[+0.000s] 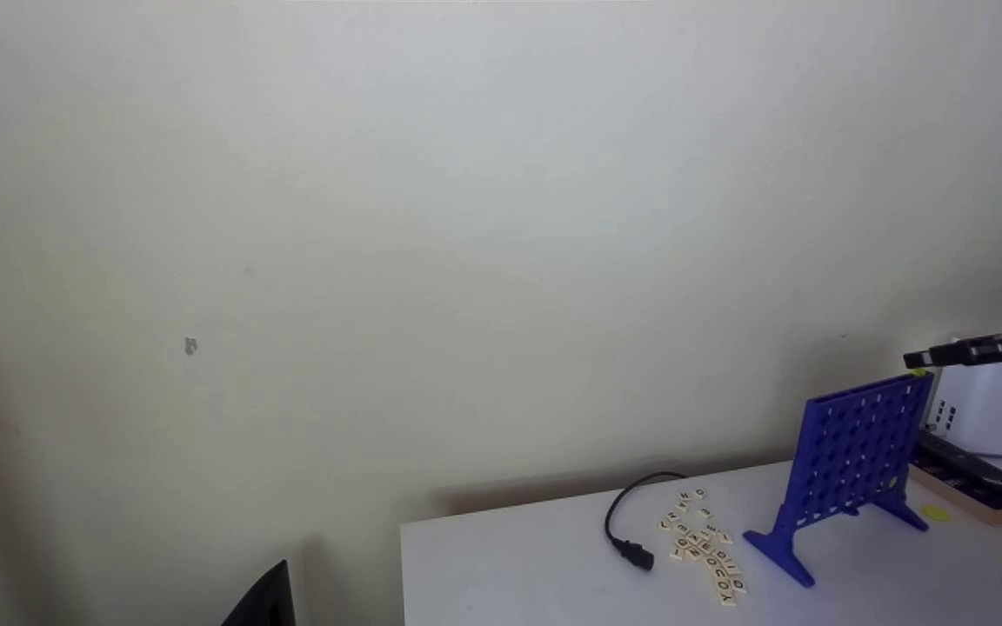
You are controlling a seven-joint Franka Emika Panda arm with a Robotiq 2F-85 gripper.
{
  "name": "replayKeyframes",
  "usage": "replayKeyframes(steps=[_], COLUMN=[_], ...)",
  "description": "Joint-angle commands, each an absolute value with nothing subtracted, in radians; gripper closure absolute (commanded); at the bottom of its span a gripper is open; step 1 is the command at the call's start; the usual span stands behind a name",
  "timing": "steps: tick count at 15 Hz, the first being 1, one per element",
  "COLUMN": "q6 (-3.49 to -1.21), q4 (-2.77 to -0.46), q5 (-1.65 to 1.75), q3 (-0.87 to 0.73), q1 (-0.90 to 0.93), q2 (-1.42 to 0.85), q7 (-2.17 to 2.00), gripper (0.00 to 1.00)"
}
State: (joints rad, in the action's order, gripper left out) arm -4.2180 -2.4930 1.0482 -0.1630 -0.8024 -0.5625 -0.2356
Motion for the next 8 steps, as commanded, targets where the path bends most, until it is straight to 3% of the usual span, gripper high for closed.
replayKeyframes(steps=[1, 8], q6=[-4.194, -4.189], q4=[-2.545, -2.572], q5=[0.965, 0.953], q3=[-0.190, -0.205], q1=[-0.760, -0.734], q2=[-0.560, -0.553], q7=[-0.189, -0.190], gripper=[0.90, 0.90])
